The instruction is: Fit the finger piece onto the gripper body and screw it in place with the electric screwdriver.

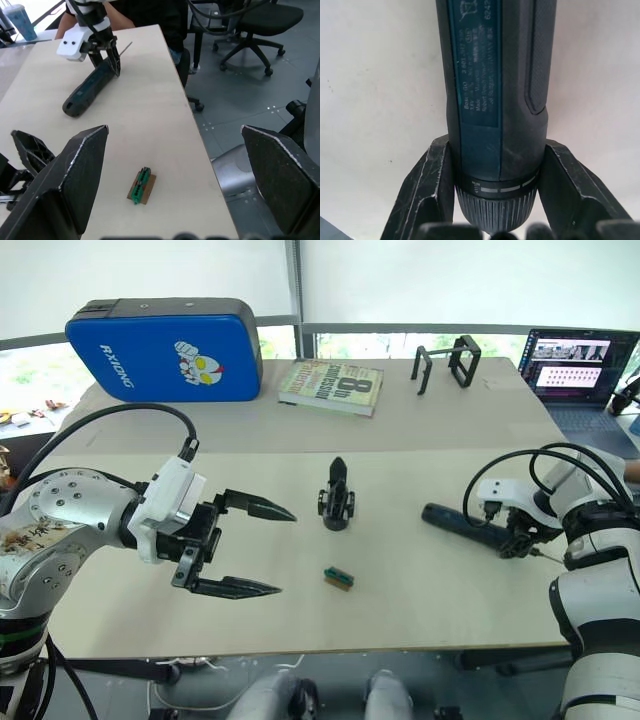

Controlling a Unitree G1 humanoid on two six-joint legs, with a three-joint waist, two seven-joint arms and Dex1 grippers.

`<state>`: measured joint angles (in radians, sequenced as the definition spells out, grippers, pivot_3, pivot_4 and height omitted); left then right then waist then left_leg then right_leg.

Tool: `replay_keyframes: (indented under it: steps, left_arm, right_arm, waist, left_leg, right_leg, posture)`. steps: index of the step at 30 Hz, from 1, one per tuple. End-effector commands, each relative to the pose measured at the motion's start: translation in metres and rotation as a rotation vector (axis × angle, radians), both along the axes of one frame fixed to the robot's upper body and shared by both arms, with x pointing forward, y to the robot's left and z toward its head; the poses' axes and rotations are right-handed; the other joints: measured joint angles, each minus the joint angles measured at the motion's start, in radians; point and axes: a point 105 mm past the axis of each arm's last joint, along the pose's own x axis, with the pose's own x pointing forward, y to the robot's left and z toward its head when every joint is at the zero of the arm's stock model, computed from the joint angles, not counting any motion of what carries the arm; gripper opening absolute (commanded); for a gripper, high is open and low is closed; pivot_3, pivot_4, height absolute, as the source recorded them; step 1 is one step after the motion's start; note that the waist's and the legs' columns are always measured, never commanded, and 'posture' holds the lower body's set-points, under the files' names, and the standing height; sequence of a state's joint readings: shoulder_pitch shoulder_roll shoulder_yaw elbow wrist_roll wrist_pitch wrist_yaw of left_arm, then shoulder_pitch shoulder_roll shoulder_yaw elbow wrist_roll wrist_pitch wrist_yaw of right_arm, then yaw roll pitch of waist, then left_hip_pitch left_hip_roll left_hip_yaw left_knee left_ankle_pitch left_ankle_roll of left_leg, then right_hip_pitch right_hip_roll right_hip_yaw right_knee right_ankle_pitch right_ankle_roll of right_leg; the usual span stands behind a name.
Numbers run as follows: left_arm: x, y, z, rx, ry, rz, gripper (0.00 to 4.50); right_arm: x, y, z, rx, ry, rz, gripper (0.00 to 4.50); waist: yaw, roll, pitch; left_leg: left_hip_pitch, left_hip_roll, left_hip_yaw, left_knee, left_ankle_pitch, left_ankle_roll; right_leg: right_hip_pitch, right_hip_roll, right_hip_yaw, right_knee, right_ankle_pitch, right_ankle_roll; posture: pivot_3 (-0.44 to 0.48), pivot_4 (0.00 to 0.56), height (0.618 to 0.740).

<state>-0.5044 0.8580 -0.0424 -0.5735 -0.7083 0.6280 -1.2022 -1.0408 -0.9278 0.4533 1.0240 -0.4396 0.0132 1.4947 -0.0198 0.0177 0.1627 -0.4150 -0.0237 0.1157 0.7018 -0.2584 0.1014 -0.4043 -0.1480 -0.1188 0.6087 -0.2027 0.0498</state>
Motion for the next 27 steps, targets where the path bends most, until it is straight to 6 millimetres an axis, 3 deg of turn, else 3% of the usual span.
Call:
replay_keyframes:
  steps: [1, 3, 7, 9, 12, 14, 18, 22, 27]
  left_arm:
    - [-0.003, -0.004, -0.011, 0.007, -0.042, -0.018, 4.5]
    - [-0.001, -0.003, -0.017, 0.007, -0.026, -0.009, 4.5]
    - [0.005, 0.004, -0.033, 0.015, 0.029, -0.007, 4.5]
    - [0.006, 0.006, -0.036, 0.01, 0.058, -0.009, 4.5]
    - [0.012, 0.009, -0.049, 0.019, 0.071, -0.02, 4.5]
    - [0.018, 0.008, -0.057, 0.012, 0.08, -0.018, 4.5]
    - [0.028, 0.003, -0.071, 0.004, 0.062, -0.019, 4.5]
    - [0.039, -0.005, -0.082, -0.011, 0.05, -0.003, 4.5]
    - [0.041, -0.008, -0.095, -0.011, 0.092, -0.038, 4.5]
  right_arm:
    - [0.001, 0.007, 0.047, 0.063, -0.222, 0.211, 1.92]
    - [-0.007, 0.012, 0.063, 0.152, -0.302, 0.221, 1.92]
    - [-0.031, 0.06, 0.101, 0.639, -0.494, 0.165, 1.92]
    - [-0.041, 0.073, 0.11, 0.752, -0.546, 0.135, 1.92]
    - [-0.066, 0.109, 0.125, 1.066, -0.685, 0.104, 1.92]
    - [-0.083, 0.127, 0.127, 1.209, -0.747, 0.086, 1.92]
    - [-0.097, 0.154, 0.123, 1.399, -0.799, 0.025, 1.92]
    - [-0.103, 0.177, 0.111, 1.46, -0.778, 0.045, 1.92]
    - [-0.109, 0.187, 0.095, 1.479, -0.742, 0.053, 1.92]
  waist:
    - [0.004, 0.003, 0.002]
    - [0.008, 0.003, 0.003]
    - [0.012, 0.003, 0.003]
    - [0.007, 0.003, 0.003]
    - [0.015, 0.003, 0.003]
    - [0.03, 0.003, 0.002]
    - [0.041, 0.002, 0.003]
    - [0.043, 0.001, 0.003]
    - [0.035, 0.001, 0.003]
  left_leg:
    - [0.0, 0.0, 0.0, 0.0, 0.0, 0.0]
    - [0.0, 0.0, 0.0, -0.002, 0.001, 0.0]
    - [0.0, 0.003, -0.001, -0.002, 0.002, -0.001]
    - [0.001, 0.005, -0.001, -0.002, 0.002, -0.002]
    - [0.001, 0.005, -0.001, -0.002, 0.0, -0.007]
    - [0.001, 0.005, -0.002, -0.004, -0.001, -0.008]
    - [-0.001, 0.002, -0.002, -0.004, -0.001, -0.007]
    - [0.0, -0.001, -0.002, -0.004, -0.002, -0.006]
    - [-0.001, -0.001, 0.0, -0.005, 0.002, 0.002]
  right_leg:
    - [-0.001, 0.0, 0.0, 0.0, 0.0, 0.0]
    - [-0.001, -0.001, 0.0, 0.0, -0.001, 0.0]
    - [0.0, -0.001, -0.001, 0.001, -0.001, -0.002]
    - [0.0, -0.001, -0.001, 0.002, -0.002, -0.003]
    - [-0.001, -0.001, -0.001, 0.003, -0.001, -0.004]
    - [-0.002, -0.001, -0.002, 0.003, -0.002, -0.005]
    - [-0.002, -0.003, -0.001, 0.003, -0.001, -0.004]
    - [-0.002, -0.004, -0.001, 0.002, 0.001, -0.001]
    - [-0.003, -0.001, -0.001, 0.002, 0.001, -0.002]
  posture:
    - [0.0, 0.15, 0.74]
    - [0.0, 0.15, 0.74]
    - [0.0, 0.15, 0.74]
    - [0.0, 0.15, 0.74]
    - [0.0, 0.15, 0.74]
    - [0.0, 0.15, 0.74]
    - [0.0, 0.15, 0.74]
    - [0.0, 0.15, 0.74]
    - [0.0, 0.15, 0.74]
